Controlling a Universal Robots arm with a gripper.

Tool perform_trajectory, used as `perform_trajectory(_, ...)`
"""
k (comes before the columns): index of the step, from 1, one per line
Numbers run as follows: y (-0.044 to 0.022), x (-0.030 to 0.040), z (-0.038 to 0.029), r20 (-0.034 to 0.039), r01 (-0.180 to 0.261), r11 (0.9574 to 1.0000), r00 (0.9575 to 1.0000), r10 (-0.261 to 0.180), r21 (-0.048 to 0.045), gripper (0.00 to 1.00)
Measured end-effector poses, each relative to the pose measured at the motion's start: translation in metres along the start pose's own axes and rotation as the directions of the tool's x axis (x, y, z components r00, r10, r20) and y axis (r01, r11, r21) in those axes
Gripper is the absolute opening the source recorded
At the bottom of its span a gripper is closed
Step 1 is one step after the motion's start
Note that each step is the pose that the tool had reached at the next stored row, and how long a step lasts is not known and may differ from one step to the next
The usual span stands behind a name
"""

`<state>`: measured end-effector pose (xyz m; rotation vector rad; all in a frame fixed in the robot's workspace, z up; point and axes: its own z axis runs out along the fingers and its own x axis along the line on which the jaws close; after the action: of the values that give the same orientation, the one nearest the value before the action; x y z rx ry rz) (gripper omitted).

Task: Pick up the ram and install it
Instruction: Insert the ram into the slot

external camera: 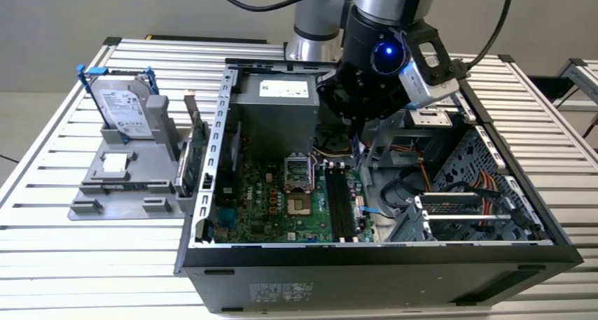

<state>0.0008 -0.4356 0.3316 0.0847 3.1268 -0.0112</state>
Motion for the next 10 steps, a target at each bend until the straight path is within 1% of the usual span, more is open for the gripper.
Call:
perform_trajectory(5,0.0000,-0.0001,0.0020,0.0001,-0.004,1.0000,1.0000,0.004,0.0032,0.00)
perform_trajectory(10,0.0000,0.0000,0.0031,0.0002,-0.008,1.0000,1.0000,0.008,0.0045,0.00)
